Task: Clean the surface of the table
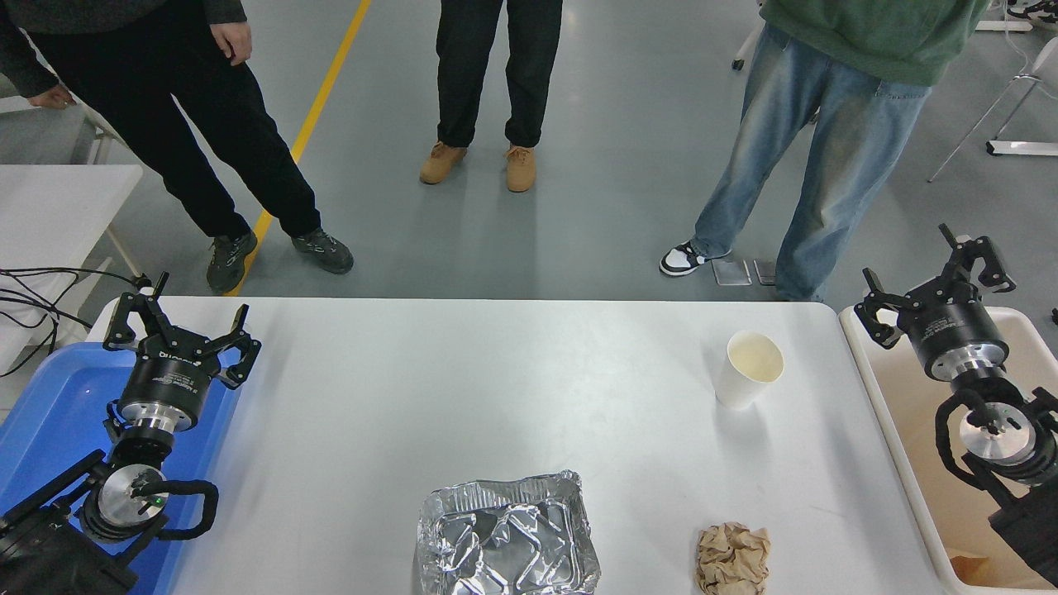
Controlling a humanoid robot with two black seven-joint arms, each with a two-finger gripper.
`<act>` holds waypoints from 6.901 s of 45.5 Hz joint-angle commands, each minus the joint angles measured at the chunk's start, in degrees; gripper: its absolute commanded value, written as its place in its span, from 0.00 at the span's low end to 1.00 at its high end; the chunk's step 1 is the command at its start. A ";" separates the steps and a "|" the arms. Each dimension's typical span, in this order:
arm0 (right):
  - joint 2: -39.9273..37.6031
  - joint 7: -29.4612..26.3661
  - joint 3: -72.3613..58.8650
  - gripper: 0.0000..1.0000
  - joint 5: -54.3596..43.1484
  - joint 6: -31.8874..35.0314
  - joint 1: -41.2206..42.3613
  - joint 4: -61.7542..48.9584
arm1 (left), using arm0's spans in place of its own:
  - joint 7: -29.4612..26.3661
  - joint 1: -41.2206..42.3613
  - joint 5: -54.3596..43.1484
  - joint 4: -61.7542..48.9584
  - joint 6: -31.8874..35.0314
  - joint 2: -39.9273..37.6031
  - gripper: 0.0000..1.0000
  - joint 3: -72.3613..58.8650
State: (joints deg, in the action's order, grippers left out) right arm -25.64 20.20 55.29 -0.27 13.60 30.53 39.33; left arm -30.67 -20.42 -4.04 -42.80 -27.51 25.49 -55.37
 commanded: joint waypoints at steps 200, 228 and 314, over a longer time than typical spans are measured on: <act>-4.77 -17.47 -67.95 1.00 -61.08 4.77 38.73 9.36 | 0.00 -0.06 0.00 0.00 0.00 0.00 0.99 0.00; -1.43 -17.12 -68.04 1.00 -61.08 -0.33 33.63 2.42 | 0.00 -0.06 0.08 0.00 0.00 0.00 0.99 0.00; 8.33 -16.59 -68.13 0.98 -60.99 -4.20 27.74 -10.85 | 0.00 -0.06 0.00 0.00 0.00 0.00 0.99 0.00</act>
State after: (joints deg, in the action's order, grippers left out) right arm -17.39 3.56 -12.83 -61.26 10.02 58.42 28.81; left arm -30.67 -20.48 -3.99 -42.80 -27.51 25.49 -55.37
